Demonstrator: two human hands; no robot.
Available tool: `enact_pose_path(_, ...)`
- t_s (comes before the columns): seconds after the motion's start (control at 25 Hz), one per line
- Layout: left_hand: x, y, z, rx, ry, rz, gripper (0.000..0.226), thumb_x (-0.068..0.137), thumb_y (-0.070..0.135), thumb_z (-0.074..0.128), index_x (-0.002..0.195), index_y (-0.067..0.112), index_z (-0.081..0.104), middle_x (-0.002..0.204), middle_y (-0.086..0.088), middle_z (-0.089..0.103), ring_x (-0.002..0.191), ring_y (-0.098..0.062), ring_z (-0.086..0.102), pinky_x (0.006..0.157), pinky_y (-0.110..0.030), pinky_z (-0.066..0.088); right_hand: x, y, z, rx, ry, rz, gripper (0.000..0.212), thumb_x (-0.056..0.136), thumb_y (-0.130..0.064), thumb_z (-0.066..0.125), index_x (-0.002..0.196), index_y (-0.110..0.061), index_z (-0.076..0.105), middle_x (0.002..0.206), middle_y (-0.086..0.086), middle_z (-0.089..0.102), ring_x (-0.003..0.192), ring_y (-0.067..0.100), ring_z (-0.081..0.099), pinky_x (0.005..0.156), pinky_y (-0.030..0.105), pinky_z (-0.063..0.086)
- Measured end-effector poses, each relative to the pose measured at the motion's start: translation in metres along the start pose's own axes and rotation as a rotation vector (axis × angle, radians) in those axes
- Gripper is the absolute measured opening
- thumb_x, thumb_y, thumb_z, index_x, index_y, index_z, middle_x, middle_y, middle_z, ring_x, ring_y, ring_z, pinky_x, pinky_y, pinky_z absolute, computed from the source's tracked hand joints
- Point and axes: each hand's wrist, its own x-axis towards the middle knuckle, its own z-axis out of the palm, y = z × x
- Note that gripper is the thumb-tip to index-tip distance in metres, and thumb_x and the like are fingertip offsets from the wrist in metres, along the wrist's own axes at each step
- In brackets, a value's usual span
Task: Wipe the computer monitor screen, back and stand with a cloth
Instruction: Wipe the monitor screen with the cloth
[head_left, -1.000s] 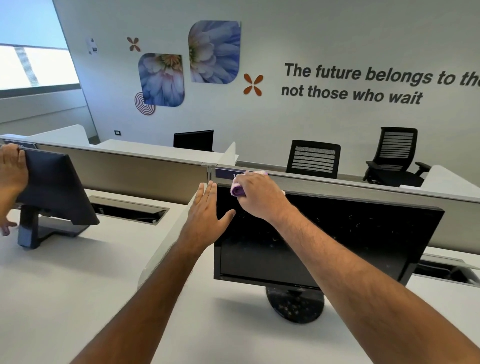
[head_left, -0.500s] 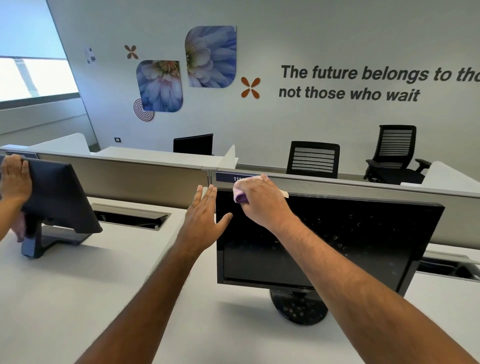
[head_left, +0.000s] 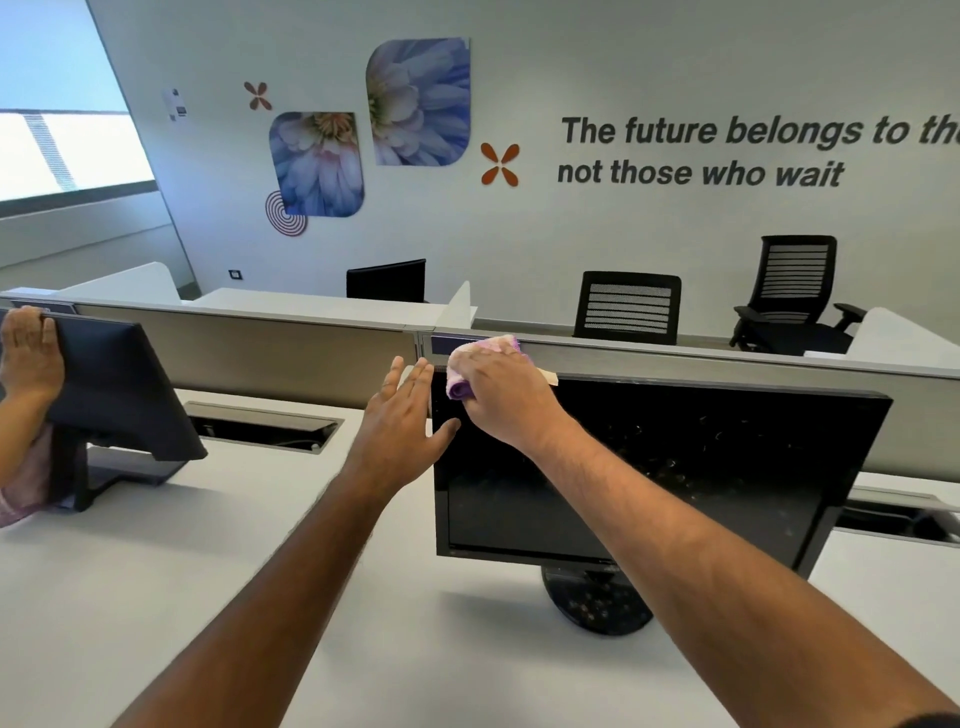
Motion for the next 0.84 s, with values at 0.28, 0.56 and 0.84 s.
enact_pose_path(0.28, 0.000, 0.000, -0.002, 0.069, -0.023, 0.027, 0.084, 0.104, 0.056, 0.050, 0.166, 0.013, 0.015, 0.175, -0.004, 0.012, 0.162, -0.026, -0.003, 0.128, -0.043, 0.009, -0.051, 0.066, -0.016, 0.076, 0.082, 0.148, 0.027, 0.091, -0.014, 0.047, 0.107, -0.027, 0.064, 0.119, -0.009, 0.070, 0.118, 0.014, 0.061, 0.122, 0.047, 0.030)
enact_pose_path(0.56, 0.012, 0.019, -0.010, 0.159, -0.070, 0.063, 0.083, 0.102, 0.068, 0.041, 0.166, 0.020, 0.021, 0.174, 0.003, 0.018, 0.162, -0.024, -0.005, 0.129, -0.050, 0.012, -0.051, 0.060, -0.014, 0.037, 0.088, 0.201, 0.021, 0.092, -0.017, 0.054, 0.107, -0.024, 0.068, 0.114, -0.007, 0.073, 0.109, 0.016, 0.061, 0.117, 0.040, 0.033)
enact_pose_path(0.84, 0.027, 0.073, 0.007, 0.167, -0.111, 0.114, 0.087, 0.098, 0.075, 0.040, 0.166, 0.024, 0.023, 0.173, 0.005, 0.023, 0.162, -0.022, -0.007, 0.130, -0.055, 0.003, -0.041, 0.041, -0.009, -0.027, 0.023, 0.162, 0.045, 0.098, -0.020, 0.051, 0.142, -0.017, 0.057, 0.145, 0.000, 0.060, 0.139, 0.020, 0.050, 0.122, 0.042, 0.031)
